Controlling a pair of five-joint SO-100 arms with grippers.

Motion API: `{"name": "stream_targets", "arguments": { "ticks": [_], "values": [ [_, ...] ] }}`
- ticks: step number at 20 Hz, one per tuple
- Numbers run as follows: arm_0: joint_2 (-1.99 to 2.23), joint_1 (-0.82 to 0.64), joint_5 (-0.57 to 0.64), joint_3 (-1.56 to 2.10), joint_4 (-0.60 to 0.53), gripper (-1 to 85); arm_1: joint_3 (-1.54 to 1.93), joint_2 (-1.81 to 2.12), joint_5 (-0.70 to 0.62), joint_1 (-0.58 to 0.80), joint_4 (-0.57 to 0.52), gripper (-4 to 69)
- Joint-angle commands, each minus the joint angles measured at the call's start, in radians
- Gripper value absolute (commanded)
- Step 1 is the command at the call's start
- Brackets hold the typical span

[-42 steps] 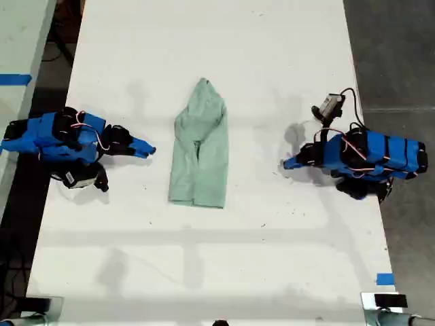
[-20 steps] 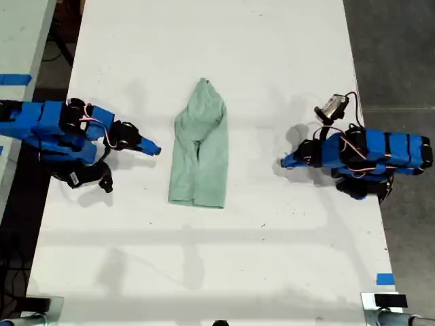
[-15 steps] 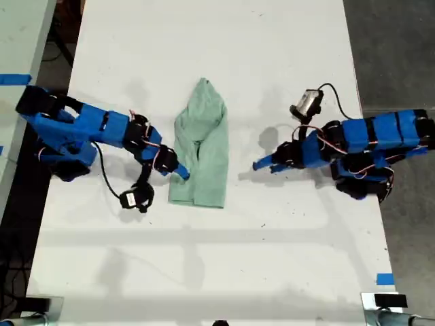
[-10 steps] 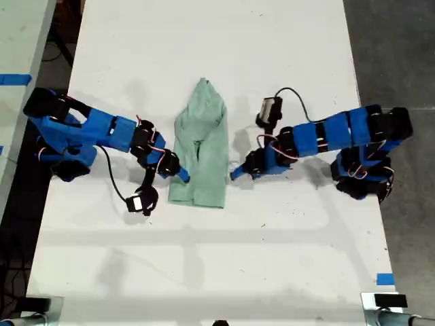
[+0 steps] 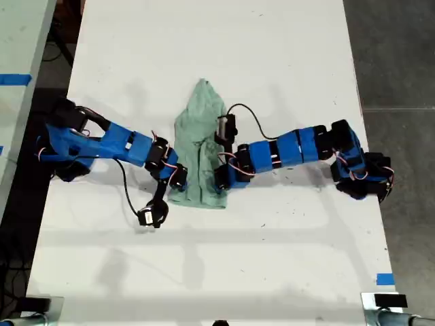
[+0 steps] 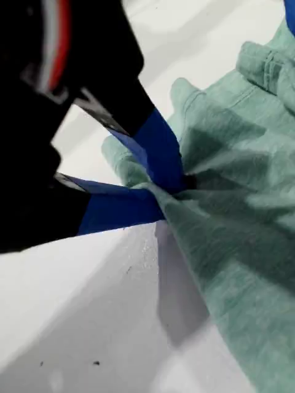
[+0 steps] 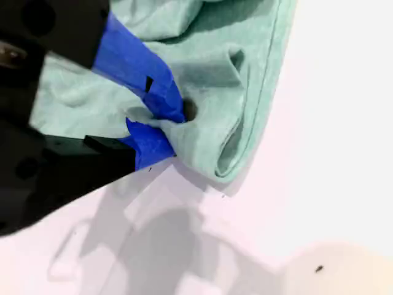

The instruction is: Fold t shirt

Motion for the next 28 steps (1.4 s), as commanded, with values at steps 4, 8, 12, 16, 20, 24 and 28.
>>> {"name": "stream_targets", "arguments": {
  "ticks": [4, 8, 12, 16, 20, 24, 28],
  "values": [
    [-0.051, 0.11, -0.017, -0.416, 0.153, -0.1, -0.048, 0.209, 0.077, -0.077, 0.074, -1.5],
    [0.092, -0.13, 0.009, -0.428, 0.336, -0.1, -0.067, 0.287, -0.101, 0.155, -0.02, -1.4],
    [0.247, -0.426, 0.094, -0.413, 0.43, -0.1, -0.16, 0.299, -0.229, 0.397, -0.075, -0.7],
    [0.319, -0.704, 0.167, -0.414, 0.479, 26.9, -0.152, 0.337, -0.235, 0.557, -0.178, 31.4],
    [0.411, -0.896, 0.232, -0.416, 0.505, 27.5, -0.083, 0.528, -0.184, 0.735, -0.066, 33.9],
    [0.554, -0.923, 0.259, -0.425, 0.505, 15.6, 0.135, 0.787, -0.133, 0.853, 0.005, 21.0],
    [0.77, -0.85, 0.236, -0.408, 0.506, -0.1, 0.235, 0.897, -0.186, 0.839, 0.161, 1.4]
  ]
}}
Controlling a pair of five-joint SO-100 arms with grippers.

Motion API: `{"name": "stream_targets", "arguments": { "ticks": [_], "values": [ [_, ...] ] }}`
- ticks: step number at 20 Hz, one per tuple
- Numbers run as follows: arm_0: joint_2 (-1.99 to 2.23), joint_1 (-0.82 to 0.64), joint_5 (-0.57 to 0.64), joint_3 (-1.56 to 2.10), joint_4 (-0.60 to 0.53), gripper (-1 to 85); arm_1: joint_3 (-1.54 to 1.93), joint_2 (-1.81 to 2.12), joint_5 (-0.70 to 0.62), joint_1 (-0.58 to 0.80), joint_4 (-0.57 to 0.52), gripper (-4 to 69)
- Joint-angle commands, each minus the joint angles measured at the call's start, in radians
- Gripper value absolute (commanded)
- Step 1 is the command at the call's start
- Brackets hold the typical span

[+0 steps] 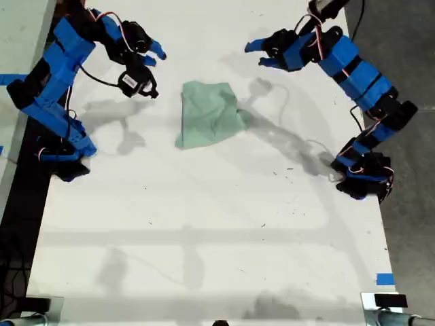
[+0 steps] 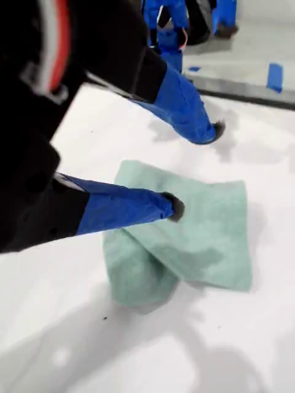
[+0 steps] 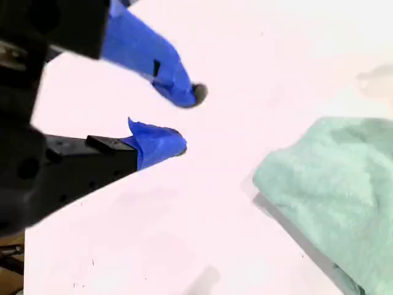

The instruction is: Fold t shirt

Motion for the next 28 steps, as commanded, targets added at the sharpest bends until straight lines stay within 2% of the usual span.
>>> {"name": "stream_targets", "arguments": {
  "ticks": [1, 3, 5, 7, 9, 10, 11, 13, 15, 18, 19, 20, 21, 23, 25, 26, 28],
  "values": [
    [0.221, 0.156, -0.018, -0.011, 0.008, -0.1, 0.178, 0.244, -0.038, -0.054, 0.011, 0.0],
    [0.436, 0.42, -0.106, 0.078, -0.035, -0.2, 0.39, 0.486, -0.06, -0.176, -0.031, 0.1],
    [0.696, 0.643, -0.158, 0.345, -0.212, -0.2, 0.572, 0.707, -0.072, -0.368, -0.06, 0.2],
    [1.051, 0.758, -0.12, 0.825, -0.535, -0.1, 0.87, 0.946, -0.041, -0.549, -0.186, 0.2],
    [1.503, 0.813, -0.046, 1.394, -1.0, -0.1, 1.247, 1.216, 0.067, -0.658, -0.321, 0.3],
    [1.631, 0.79, -0.146, 1.657, -1.097, 0.8, 1.436, 1.397, 0.114, -0.676, -0.341, 0.4],
    [1.605, 0.811, -0.138, 1.678, -0.989, 1.9, 1.603, 1.608, 0.144, -0.687, -0.31, 0.4],
    [1.623, 0.848, -0.16, 1.841, -0.973, 2.1, 1.723, 1.675, 0.15, -0.716, -0.199, 0.4],
    [1.623, 0.89, -0.196, 1.878, -0.879, 2.1, 1.829, 1.684, 0.143, -0.727, -0.189, 1.6],
    [1.624, 0.859, -0.236, 1.876, -0.606, 3.2, 1.899, 1.683, 0.161, -0.684, -0.011, 1.2],
    [1.624, 0.848, -0.264, 1.882, -0.509, 4.5, 1.884, 1.683, 0.167, -0.66, 0.009, 0.4],
    [1.624, 0.844, -0.261, 1.891, -0.463, 4.9, 1.861, 1.683, 0.189, -0.652, 0.067, 0.8],
    [1.624, 0.854, -0.215, 1.893, -0.471, 6.0, 1.859, 1.683, 0.183, -0.647, 0.075, 1.3],
    [1.624, 0.853, -0.161, 1.891, -0.474, 6.1, 1.861, 1.683, 0.014, -0.627, 0.074, 1.4],
    [1.624, 0.874, -0.163, 1.89, -0.474, 6.4, 1.861, 1.683, 0.043, -0.634, 0.074, 1.5],
    [1.624, 0.879, -0.164, 1.89, -0.474, 6.5, 1.861, 1.683, 0.11, -0.634, 0.074, 1.5],
    [1.624, 0.882, -0.163, 1.89, -0.474, 6.6, 1.861, 1.683, 0.052, -0.627, 0.074, 1.5]
  ]
}}
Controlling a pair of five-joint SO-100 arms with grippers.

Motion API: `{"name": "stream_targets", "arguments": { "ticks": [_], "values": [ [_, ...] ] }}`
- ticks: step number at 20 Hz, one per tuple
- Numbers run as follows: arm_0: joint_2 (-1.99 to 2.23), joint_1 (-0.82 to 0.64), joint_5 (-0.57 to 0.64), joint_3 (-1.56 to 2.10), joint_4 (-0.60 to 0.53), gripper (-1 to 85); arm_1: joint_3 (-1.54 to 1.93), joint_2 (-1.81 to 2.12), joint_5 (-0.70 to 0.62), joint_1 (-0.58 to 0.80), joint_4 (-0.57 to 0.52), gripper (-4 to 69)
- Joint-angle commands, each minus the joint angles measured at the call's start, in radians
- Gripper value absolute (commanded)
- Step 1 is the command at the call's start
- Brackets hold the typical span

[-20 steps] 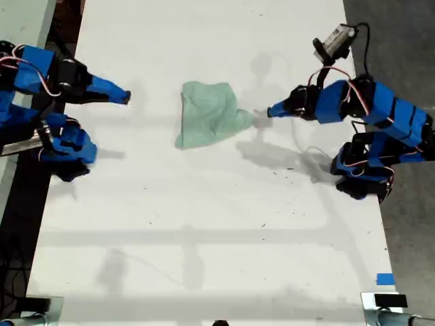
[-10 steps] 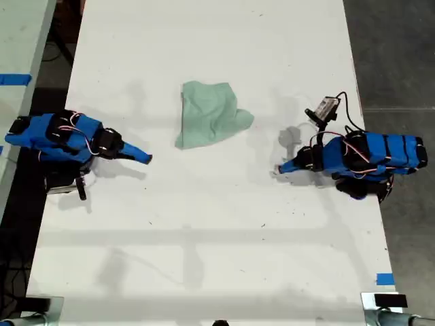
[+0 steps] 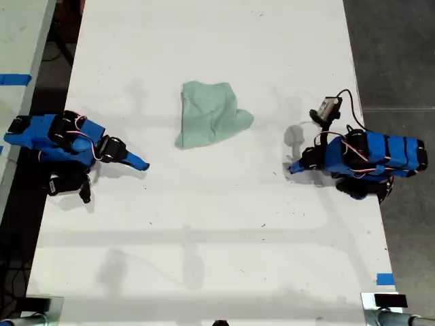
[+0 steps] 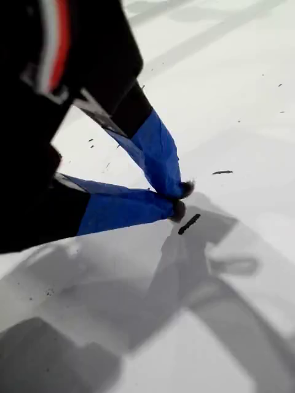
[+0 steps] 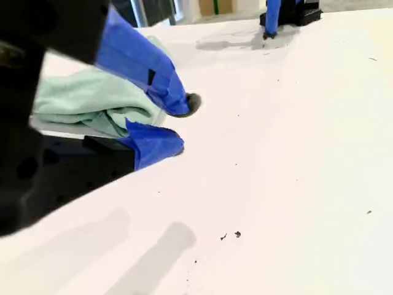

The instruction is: Fold t shirt

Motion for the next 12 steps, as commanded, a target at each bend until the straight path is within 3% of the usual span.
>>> {"name": "stream_targets", "arguments": {
  "ticks": [1, 12],
  "values": [
    [0.006, 0.02, 0.009, -0.014, 0.002, 6.6, 0.015, 0.011, -0.021, 0.012, 0.003, 1.5],
    [0.006, 0.014, 0.009, -0.014, 0.002, 6.7, 0.017, 0.011, -0.023, 0.012, 0.003, 1.5]
  ]
}}
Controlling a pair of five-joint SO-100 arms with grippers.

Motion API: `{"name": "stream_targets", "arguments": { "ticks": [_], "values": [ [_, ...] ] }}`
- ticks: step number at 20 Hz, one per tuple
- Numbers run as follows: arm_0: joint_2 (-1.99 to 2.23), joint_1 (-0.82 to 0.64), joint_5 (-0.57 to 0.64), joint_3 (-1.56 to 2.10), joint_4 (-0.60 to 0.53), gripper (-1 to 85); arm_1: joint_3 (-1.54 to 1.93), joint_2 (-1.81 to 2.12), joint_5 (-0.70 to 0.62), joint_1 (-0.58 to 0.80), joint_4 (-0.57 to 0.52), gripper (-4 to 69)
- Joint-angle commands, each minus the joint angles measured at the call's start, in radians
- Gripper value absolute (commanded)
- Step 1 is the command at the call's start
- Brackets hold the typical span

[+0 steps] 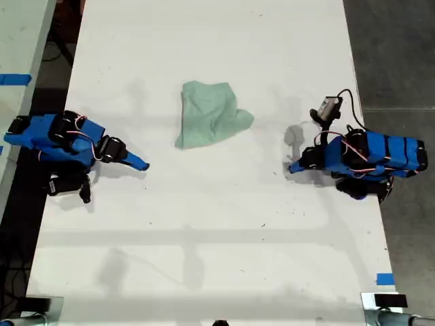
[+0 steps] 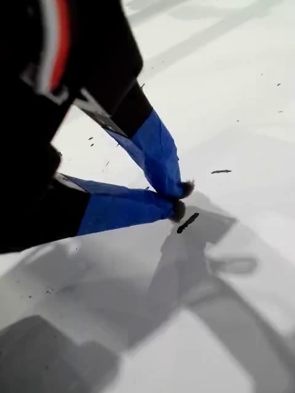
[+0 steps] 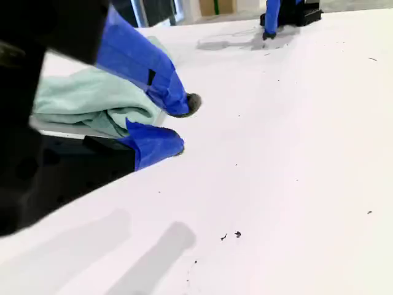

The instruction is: Fold t shirt

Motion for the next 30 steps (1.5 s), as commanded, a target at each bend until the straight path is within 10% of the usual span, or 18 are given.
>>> {"name": "stream_targets", "arguments": {
  "ticks": [1, 10, 16, 30],
  "values": [
    [0.006, 0.014, 0.009, -0.014, 0.002, 6.7, 0.017, 0.011, -0.014, 0.009, 0.003, 1.5],
    [0.006, 0.014, 0.009, -0.014, 0.002, 6.7, 0.017, 0.011, -0.003, 0.009, 0.003, 1.9],
    [0.006, 0.014, 0.009, -0.014, 0.002, 6.7, 0.017, 0.009, 0.066, 0.078, 0.006, 16.4],
    [0.006, 0.012, 0.009, -0.014, 0.002, 6.8, 0.017, 0.009, 0.026, 0.071, 0.005, 10.4]
  ]
}}
